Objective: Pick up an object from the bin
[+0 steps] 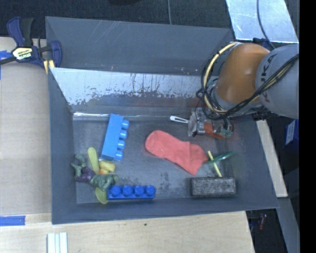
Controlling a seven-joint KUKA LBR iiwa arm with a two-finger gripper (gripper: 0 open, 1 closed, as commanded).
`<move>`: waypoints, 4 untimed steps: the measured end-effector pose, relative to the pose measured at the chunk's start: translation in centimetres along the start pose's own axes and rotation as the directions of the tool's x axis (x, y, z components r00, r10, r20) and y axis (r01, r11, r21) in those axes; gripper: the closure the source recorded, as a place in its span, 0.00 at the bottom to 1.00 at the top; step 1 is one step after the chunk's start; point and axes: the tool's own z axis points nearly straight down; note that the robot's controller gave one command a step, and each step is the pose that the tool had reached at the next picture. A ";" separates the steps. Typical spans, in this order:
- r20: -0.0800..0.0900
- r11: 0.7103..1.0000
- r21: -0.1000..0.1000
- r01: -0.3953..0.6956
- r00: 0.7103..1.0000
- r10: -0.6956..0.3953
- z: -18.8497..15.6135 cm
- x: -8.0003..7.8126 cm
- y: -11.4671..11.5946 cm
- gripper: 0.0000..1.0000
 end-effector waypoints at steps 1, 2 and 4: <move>0.001 1.000 0.001 -0.018 1.000 0.018 0.2 8.7 5.3 0.00; 0.001 1.000 0.001 -0.017 1.000 0.017 0.2 8.7 5.3 0.00; 0.001 0.941 0.002 0.337 0.941 -0.337 -0.9 9.3 4.0 0.00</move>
Offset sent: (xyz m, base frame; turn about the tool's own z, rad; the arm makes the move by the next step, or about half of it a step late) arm 0.0000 0.0000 0.0000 0.0000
